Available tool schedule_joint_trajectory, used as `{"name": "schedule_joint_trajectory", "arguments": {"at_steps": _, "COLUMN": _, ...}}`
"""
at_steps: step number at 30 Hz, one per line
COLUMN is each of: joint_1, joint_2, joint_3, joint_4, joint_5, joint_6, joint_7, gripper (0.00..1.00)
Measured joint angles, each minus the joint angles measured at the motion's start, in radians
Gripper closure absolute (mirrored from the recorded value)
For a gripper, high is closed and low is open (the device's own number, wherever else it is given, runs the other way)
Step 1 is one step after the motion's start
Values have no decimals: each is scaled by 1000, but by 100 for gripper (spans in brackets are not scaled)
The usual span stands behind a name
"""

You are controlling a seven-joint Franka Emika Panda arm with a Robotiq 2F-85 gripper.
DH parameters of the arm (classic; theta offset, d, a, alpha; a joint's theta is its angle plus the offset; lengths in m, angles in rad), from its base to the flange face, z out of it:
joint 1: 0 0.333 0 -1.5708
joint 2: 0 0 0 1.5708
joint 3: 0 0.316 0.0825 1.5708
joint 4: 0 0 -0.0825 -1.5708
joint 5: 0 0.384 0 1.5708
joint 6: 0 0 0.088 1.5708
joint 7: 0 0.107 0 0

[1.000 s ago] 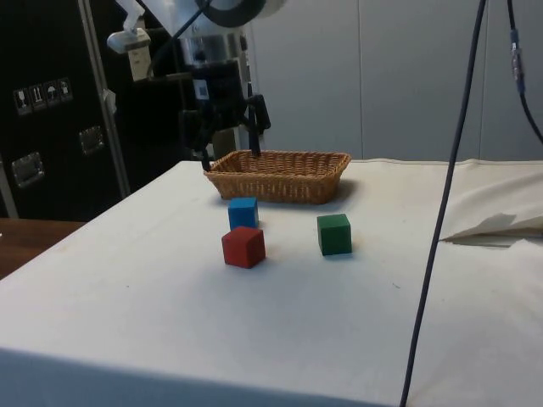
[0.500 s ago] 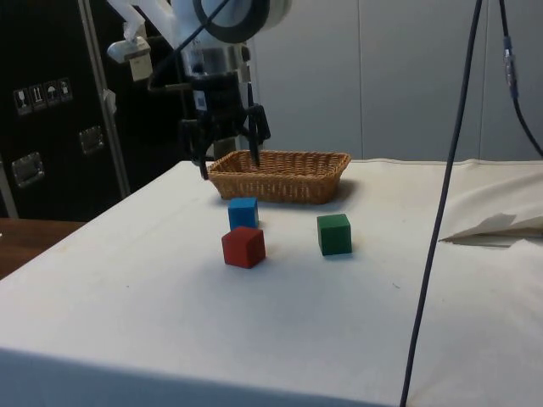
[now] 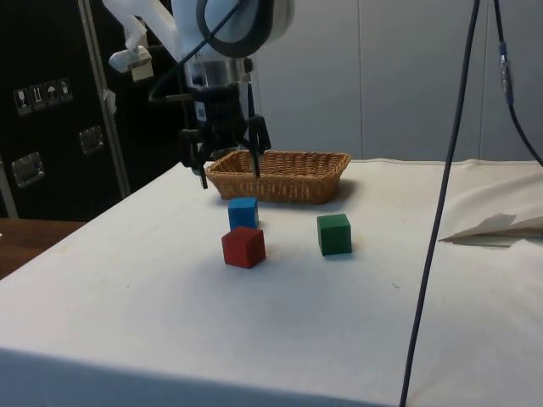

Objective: Pick up the blue cube and place it into the basket.

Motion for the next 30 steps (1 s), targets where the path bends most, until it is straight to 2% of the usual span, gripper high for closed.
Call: {"name": "schedule_joint_trajectory", "arguments": {"at_steps": 30, "joint_1": 0, "joint_2": 90, "joint_3": -2, "joint_4": 1, "joint_5": 0, "joint_6": 91, "joint_7": 218, "gripper": 0}}
